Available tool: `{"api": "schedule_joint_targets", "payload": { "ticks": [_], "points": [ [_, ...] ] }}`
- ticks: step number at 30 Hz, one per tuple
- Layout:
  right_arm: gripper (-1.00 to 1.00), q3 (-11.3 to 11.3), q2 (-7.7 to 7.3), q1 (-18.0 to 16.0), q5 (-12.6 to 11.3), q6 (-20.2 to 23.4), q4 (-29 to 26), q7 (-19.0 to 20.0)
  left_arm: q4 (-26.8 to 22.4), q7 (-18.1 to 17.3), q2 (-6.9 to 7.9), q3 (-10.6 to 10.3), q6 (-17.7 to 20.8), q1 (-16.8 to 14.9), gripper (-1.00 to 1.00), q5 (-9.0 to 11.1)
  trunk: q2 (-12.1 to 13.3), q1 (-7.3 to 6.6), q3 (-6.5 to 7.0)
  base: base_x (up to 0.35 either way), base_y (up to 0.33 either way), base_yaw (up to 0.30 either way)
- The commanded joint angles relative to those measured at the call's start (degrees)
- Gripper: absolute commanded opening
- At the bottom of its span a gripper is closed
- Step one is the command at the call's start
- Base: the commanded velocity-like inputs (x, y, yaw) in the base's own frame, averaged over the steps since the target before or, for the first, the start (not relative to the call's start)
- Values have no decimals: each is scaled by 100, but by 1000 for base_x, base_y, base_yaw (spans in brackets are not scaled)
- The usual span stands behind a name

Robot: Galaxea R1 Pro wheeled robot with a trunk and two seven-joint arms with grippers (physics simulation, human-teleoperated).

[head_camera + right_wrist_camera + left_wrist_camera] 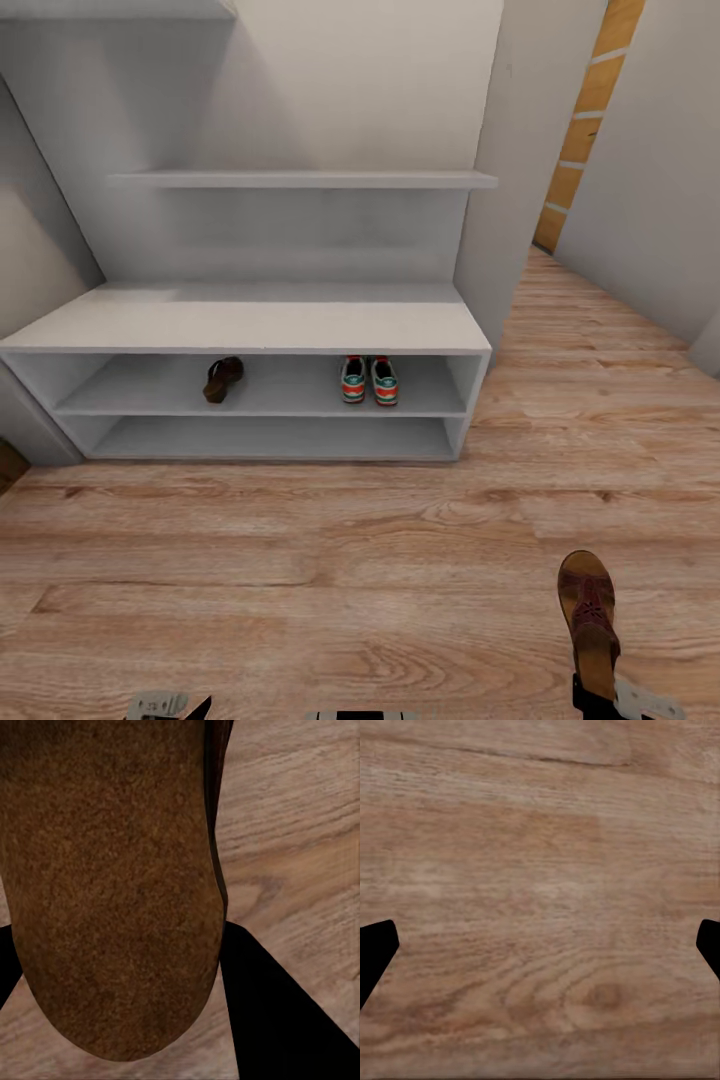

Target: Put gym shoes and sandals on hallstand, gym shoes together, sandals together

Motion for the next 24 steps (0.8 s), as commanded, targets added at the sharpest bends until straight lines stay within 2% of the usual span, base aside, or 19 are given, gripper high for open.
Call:
{"api": "schedule_joint_targets", "payload": {
  "ticks": [1, 24],
  "points": [
    [-100, 46, -4, -2, -28, -9, -7, -36, 7, -29, -1, 38, -11, -4, 100, -20, -2, -1, -4, -6, 307, 0],
    [-100, 47, 5, -2, -20, -10, -6, -36, 14, -28, -1, 38, -29, -4, 100, -20, -2, -1, -4, 47, 322, 0]
  ]
}}
